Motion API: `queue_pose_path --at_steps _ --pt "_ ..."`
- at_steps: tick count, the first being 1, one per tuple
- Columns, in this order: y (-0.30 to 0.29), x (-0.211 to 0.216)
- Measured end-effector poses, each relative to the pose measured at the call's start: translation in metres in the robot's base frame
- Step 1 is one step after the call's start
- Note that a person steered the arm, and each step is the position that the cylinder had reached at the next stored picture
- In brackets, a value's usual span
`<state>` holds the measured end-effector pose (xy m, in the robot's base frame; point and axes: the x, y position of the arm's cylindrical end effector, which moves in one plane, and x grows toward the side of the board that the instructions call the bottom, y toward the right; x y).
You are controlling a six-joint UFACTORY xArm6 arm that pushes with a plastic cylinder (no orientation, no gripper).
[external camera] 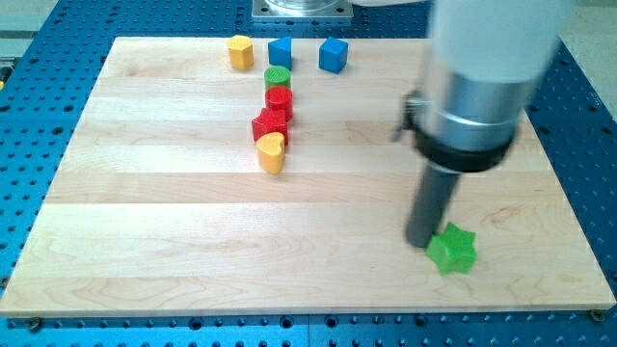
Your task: Place the green star at the bottom right corner of the board
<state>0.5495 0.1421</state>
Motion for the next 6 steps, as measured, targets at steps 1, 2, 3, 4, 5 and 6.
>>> queue_pose_path --at_steps 1,2,3,4,5,6 --pt "0.016 -0.005" --pt "-0.054 -0.018" --pt "-0.021 0.017" --pt "-0.01 0.034" --pt "0.029 0.034" --pt "0.081 0.031"
